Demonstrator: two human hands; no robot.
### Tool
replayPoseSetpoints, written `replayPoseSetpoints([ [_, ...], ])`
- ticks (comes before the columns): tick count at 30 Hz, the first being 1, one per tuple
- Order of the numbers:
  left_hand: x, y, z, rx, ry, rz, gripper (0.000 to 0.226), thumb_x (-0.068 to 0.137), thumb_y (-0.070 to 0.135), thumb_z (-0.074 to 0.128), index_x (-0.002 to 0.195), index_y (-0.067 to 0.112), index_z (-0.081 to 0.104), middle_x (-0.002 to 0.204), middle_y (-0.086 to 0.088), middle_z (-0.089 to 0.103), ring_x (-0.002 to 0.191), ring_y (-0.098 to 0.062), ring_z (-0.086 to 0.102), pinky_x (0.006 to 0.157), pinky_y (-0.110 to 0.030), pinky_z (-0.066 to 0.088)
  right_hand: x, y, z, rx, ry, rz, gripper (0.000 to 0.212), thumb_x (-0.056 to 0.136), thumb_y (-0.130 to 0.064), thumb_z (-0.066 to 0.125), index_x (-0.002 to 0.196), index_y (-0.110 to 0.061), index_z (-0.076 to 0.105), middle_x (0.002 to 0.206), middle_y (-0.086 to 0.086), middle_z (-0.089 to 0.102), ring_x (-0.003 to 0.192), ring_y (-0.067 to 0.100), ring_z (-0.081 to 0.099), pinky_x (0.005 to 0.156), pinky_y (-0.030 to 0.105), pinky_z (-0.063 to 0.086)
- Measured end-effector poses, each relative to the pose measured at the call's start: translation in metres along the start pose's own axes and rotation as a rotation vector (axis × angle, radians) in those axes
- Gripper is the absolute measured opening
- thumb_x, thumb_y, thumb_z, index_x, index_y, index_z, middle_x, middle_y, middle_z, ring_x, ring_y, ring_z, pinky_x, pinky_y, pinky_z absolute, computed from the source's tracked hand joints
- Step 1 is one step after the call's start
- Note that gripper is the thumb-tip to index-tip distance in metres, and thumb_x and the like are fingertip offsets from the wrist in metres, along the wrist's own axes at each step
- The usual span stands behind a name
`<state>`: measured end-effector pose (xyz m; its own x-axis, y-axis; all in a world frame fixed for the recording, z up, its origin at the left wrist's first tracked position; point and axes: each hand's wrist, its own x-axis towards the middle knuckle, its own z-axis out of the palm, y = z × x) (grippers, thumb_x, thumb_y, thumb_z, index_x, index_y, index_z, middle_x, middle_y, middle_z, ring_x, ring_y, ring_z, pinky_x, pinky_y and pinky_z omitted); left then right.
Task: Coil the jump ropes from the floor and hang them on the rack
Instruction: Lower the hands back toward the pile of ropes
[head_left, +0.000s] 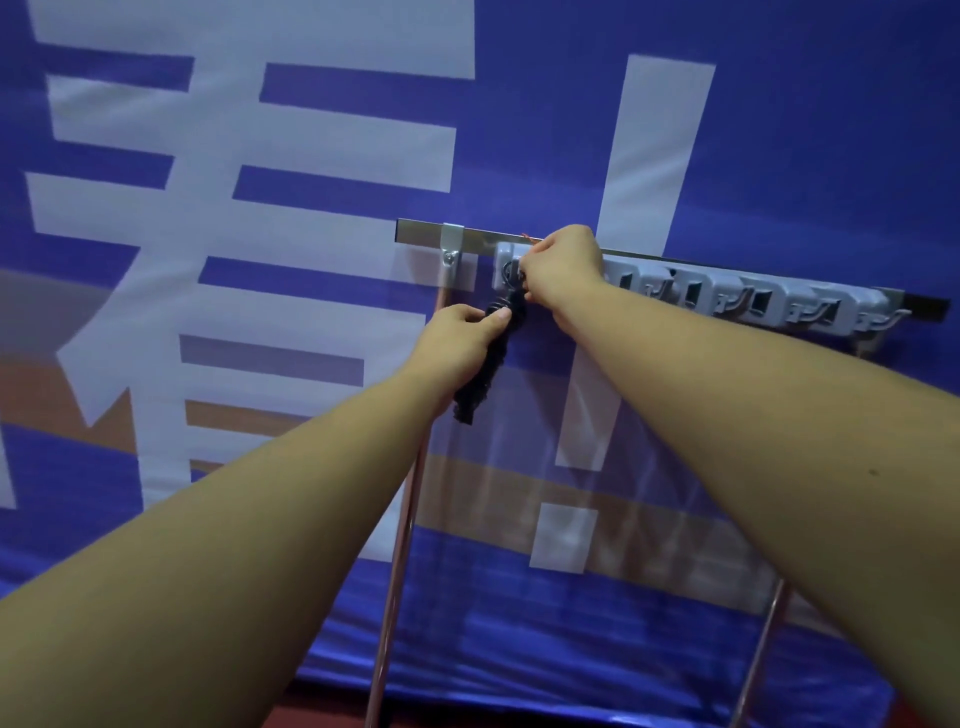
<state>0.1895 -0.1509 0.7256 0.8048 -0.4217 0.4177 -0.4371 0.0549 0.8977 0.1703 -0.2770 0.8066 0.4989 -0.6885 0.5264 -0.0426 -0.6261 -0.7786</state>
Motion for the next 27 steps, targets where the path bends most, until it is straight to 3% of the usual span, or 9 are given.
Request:
replayPoseSetpoints([
  [2,0.005,-0.002,0.001,0.001,-0.003,-0.006,0.032,0.095,0.038,0.064,0.106,0.008,0.069,0.097,-0.012,0.072,0.089,-0.028,0.069,0.085,-0.044,0.056,-0.018,-0.01,-0.001,-0.054,0.05,-0.03,0.019,0.08,-0.016,0.054,0.091,-0.007,0.067,0.085,0.005,0.064,0.08,0.03,0.059,0.081,0.031,0.051],
  [6,0.01,-0.012,-0.003,-0.026,-0.054,0.012,0.03,0.097,0.036,0.063,0.107,0.009,0.07,0.098,-0.012,0.073,0.088,-0.025,0.069,0.085,-0.04,0.055,-0.019,-0.001,0.003,-0.068,0.068,-0.072,0.024,0.089,-0.01,0.049,0.103,-0.005,0.068,0.094,0.01,0.069,0.09,0.031,0.067,0.08,0.036,0.056],
  [8,0.009,-0.021,-0.005,-0.046,-0.074,0.015,0.033,0.096,0.037,0.063,0.111,0.009,0.069,0.101,-0.011,0.073,0.09,-0.023,0.069,0.086,-0.038,0.054,-0.022,0.005,0.005,-0.046,0.042,-0.103,0.02,0.087,-0.01,0.049,0.091,-0.008,0.068,0.09,0.009,0.07,0.084,0.028,0.065,0.078,0.037,0.057],
  [11,0.006,-0.033,-0.009,0.005,-0.093,-0.006,0.038,0.093,0.041,0.067,0.115,0.01,0.067,0.108,-0.01,0.072,0.092,-0.022,0.066,0.079,-0.034,0.052,-0.032,0.017,0.002,-0.011,-0.028,-0.11,0.014,0.074,-0.012,0.044,0.065,-0.014,0.054,0.062,0.006,0.052,0.066,0.026,0.053,0.065,0.043,0.052],
  [13,-0.001,-0.041,-0.012,0.045,-0.087,-0.042,0.043,0.091,0.046,0.067,0.117,0.012,0.064,0.11,-0.008,0.069,0.091,-0.019,0.061,0.076,-0.031,0.047,-0.053,0.028,-0.008,-0.052,-0.126,-0.121,0.011,0.074,-0.012,0.05,0.066,-0.012,0.056,0.061,0.012,0.053,0.064,0.026,0.055,0.066,0.047,0.055],
  [16,-0.024,-0.058,-0.02,0.086,-0.074,-0.11,0.039,0.093,0.049,0.063,0.11,0.014,0.061,0.105,-0.005,0.065,0.093,-0.019,0.059,0.082,-0.034,0.047,-0.093,0.057,-0.025,-0.113,-0.198,-0.091,0.015,0.081,-0.018,0.055,0.073,-0.009,0.065,0.073,0.014,0.068,0.076,0.032,0.067,0.075,0.047,0.058],
  [19,-0.066,-0.085,-0.022,0.208,-0.105,-0.191,0.032,0.094,0.045,0.06,0.105,0.015,0.06,0.106,-0.007,0.068,0.098,-0.024,0.063,0.089,-0.036,0.051,-0.137,0.102,-0.036,-0.189,-0.293,-0.027,0.024,0.089,-0.029,0.057,0.103,-0.011,0.066,0.093,0.006,0.068,0.084,0.027,0.064,0.076,0.038,0.055],
  [22,-0.124,-0.12,-0.008,0.438,-0.222,-0.211,0.024,0.096,0.033,0.063,0.104,0.01,0.058,0.096,-0.008,0.064,0.08,-0.021,0.059,0.065,-0.024,0.047,-0.195,0.159,-0.039,-0.375,-0.472,0.023,0.051,0.094,-0.038,0.057,0.137,-0.011,0.049,0.125,0.012,0.057,0.101,0.025,0.058,0.085,0.03,0.044],
  [27,-0.215,-0.184,0.008,0.652,-0.394,-0.329,0.032,0.093,0.037,0.062,0.113,0.013,0.057,0.101,-0.006,0.066,0.091,-0.025,0.062,0.075,-0.03,0.042,-0.307,0.256,-0.035,-0.515,-0.641,0.156,0.058,0.092,-0.041,0.055,0.139,-0.009,0.043,0.135,0.017,0.046,0.118,0.035,0.053,0.101,0.044,0.044],
])
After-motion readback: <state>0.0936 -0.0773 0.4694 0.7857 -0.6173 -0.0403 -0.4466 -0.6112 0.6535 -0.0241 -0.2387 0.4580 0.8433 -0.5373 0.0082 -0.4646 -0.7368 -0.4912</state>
